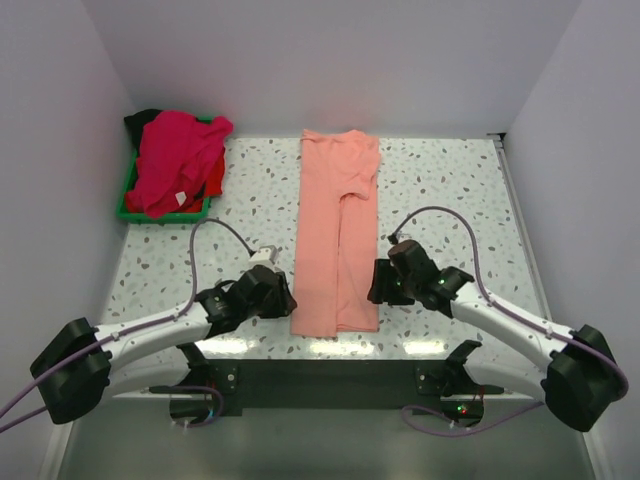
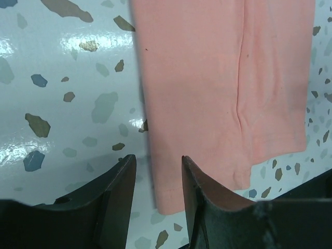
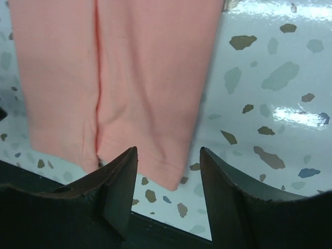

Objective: Fold and stack the t-shirts
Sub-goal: Fold the tshirt

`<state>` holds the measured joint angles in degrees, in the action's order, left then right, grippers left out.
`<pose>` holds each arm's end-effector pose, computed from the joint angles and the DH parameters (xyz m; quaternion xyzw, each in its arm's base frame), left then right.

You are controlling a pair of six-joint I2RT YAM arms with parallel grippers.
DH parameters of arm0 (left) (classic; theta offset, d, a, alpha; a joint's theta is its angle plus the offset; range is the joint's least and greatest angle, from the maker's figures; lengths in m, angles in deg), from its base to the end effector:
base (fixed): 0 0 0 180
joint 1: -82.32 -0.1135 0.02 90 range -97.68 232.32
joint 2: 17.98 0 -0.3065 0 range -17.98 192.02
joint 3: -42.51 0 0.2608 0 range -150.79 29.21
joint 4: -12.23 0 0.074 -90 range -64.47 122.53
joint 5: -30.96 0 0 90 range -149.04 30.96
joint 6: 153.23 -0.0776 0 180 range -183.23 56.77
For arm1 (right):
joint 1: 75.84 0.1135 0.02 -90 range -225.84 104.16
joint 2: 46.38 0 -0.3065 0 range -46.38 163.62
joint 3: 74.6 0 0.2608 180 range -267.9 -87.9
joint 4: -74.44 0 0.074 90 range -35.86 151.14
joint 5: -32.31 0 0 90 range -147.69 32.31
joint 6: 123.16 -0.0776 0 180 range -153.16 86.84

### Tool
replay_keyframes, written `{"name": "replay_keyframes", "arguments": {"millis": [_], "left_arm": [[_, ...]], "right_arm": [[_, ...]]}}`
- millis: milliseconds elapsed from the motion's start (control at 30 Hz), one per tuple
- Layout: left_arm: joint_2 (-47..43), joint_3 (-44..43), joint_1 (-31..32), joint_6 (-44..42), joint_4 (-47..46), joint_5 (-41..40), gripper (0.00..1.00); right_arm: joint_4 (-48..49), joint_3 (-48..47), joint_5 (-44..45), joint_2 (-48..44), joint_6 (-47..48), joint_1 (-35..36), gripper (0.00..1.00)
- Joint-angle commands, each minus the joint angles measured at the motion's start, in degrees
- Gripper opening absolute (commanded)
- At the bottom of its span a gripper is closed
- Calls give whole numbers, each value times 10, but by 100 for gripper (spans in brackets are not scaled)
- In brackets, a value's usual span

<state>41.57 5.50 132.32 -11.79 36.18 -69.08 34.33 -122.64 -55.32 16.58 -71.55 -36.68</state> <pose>0.1448 -0.1515 0.1687 -0.0441 0.9247 -0.2343 0.2967 0.1722 0.1361 0.1952 -0.0002 0.9536 0.1727 0.2465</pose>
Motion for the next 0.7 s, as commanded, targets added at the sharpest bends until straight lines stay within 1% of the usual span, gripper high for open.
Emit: {"name": "replay_keyframes", "arguments": {"millis": [0, 167, 233, 367, 400, 500, 667], "left_arm": [[10, 1, -3, 11, -42, 18, 45], [23, 28, -3, 20, -70, 55, 44], [28, 31, -2, 23, -71, 65, 43], [29, 46, -2, 32, -72, 72, 43], [30, 49, -2, 36, -73, 78, 42], [36, 52, -1, 38, -78, 85, 41], [47, 52, 4, 41, -88, 98, 40]], "right_arm": [[-2, 15, -12, -34, -20, 14, 55], [20, 56, -23, -40, -39, 40, 52], [27, 63, -23, -29, -44, 53, 49], [44, 73, -17, -17, -56, 79, 49], [48, 74, -12, -12, -59, 89, 47], [49, 81, -5, -6, -64, 96, 44], [51, 91, -6, -8, -60, 99, 43]]}}
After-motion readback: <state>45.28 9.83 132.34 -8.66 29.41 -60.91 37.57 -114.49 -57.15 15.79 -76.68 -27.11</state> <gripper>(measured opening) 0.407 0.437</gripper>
